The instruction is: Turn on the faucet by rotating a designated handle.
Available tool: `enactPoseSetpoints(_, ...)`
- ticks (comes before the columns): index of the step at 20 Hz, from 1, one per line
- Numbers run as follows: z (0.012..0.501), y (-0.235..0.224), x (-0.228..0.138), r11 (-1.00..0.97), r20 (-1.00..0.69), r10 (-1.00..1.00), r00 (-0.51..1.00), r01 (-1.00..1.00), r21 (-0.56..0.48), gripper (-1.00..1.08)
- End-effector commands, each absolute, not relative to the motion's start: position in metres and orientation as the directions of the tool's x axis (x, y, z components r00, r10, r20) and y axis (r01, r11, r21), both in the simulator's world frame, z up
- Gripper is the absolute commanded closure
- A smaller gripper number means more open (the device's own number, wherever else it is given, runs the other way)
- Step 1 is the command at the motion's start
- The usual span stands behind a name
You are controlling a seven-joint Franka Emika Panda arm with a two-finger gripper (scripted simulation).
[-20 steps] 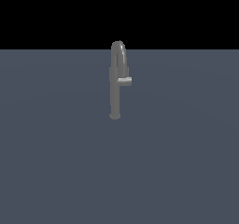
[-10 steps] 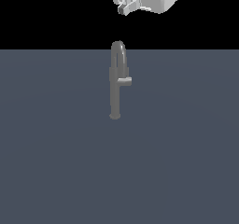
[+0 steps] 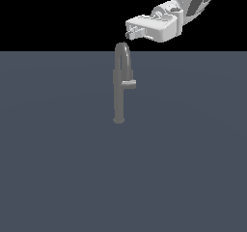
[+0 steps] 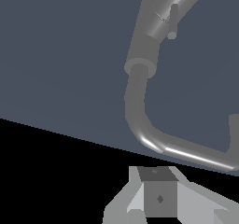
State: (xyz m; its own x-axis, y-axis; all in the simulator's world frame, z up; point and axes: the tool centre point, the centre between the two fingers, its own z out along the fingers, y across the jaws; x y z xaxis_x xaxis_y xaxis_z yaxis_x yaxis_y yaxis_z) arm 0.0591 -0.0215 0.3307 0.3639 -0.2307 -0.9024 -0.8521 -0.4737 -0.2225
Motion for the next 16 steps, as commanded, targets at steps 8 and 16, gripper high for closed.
enactPoseSetpoints(8, 0.267, -0.028, 0.091, -0.29, -0.982, -0.116, 0.151, -0.95, -0.112, 1.08)
enactPoseSetpoints(16, 0.224, -0.028, 0.104, -0.182, -0.999, -0.028, 0.027, -0.983, -0.022, 1.08)
